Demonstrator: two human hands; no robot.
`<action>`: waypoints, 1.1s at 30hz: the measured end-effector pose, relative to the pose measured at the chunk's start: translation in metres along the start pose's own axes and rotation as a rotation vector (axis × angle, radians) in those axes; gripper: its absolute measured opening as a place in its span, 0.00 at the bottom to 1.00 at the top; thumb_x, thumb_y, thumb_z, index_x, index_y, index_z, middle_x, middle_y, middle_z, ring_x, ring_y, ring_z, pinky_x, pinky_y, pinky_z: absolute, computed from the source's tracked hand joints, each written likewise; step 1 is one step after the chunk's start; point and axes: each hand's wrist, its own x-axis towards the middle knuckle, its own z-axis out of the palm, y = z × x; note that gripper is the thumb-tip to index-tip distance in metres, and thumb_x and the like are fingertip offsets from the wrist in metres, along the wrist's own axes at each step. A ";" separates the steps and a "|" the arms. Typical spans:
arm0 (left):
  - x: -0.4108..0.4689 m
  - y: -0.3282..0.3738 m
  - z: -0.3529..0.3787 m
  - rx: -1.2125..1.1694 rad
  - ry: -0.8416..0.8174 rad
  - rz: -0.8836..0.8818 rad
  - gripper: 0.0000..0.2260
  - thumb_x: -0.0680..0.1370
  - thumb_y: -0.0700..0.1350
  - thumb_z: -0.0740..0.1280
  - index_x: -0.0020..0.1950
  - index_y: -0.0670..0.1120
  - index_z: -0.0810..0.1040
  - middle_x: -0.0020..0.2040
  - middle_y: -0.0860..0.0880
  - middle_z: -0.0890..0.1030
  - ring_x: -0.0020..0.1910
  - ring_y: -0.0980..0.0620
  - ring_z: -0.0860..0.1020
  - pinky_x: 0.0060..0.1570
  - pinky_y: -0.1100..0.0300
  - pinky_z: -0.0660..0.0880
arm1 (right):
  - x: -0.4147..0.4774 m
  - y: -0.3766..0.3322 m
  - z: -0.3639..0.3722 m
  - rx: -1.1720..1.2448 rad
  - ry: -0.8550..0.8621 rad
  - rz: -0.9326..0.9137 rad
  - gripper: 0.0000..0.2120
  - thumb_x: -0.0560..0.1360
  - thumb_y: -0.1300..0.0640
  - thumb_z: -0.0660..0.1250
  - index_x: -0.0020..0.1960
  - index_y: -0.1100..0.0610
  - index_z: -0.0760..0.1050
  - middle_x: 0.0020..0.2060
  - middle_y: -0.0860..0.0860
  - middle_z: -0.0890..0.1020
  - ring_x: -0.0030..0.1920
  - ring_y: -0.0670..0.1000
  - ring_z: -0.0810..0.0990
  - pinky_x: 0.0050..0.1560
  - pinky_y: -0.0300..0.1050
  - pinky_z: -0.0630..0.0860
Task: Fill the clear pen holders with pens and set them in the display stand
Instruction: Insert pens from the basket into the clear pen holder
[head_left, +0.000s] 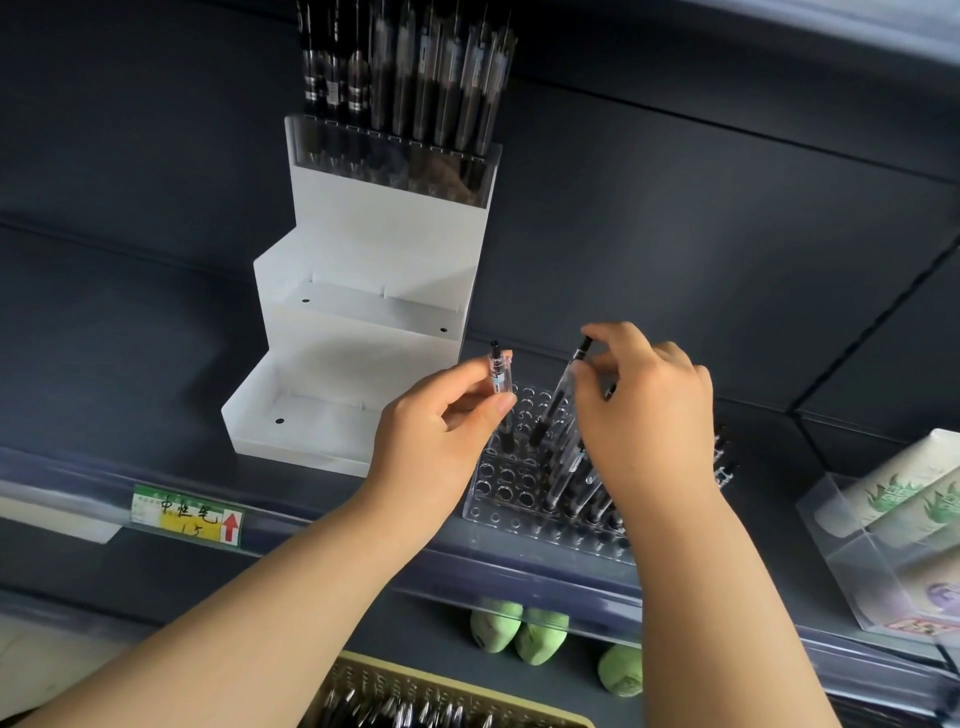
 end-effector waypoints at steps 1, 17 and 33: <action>0.000 -0.001 0.001 -0.009 0.001 -0.004 0.13 0.73 0.41 0.70 0.52 0.58 0.78 0.45 0.56 0.83 0.43 0.63 0.79 0.44 0.77 0.70 | -0.001 -0.001 0.001 0.001 -0.017 0.002 0.12 0.75 0.58 0.65 0.57 0.54 0.77 0.36 0.50 0.83 0.44 0.56 0.74 0.46 0.46 0.60; 0.005 -0.005 0.010 0.060 -0.030 0.033 0.13 0.73 0.41 0.70 0.49 0.60 0.79 0.43 0.55 0.83 0.42 0.61 0.79 0.45 0.73 0.73 | -0.007 0.000 0.013 -0.074 0.022 -0.062 0.08 0.69 0.64 0.70 0.45 0.56 0.83 0.29 0.52 0.82 0.36 0.59 0.78 0.40 0.46 0.62; 0.012 -0.022 0.025 0.312 -0.114 0.130 0.10 0.71 0.42 0.73 0.51 0.43 0.82 0.38 0.59 0.78 0.35 0.65 0.77 0.42 0.79 0.70 | -0.012 0.003 -0.006 0.071 -0.034 -0.023 0.09 0.72 0.63 0.68 0.51 0.56 0.82 0.40 0.51 0.84 0.44 0.57 0.79 0.48 0.51 0.71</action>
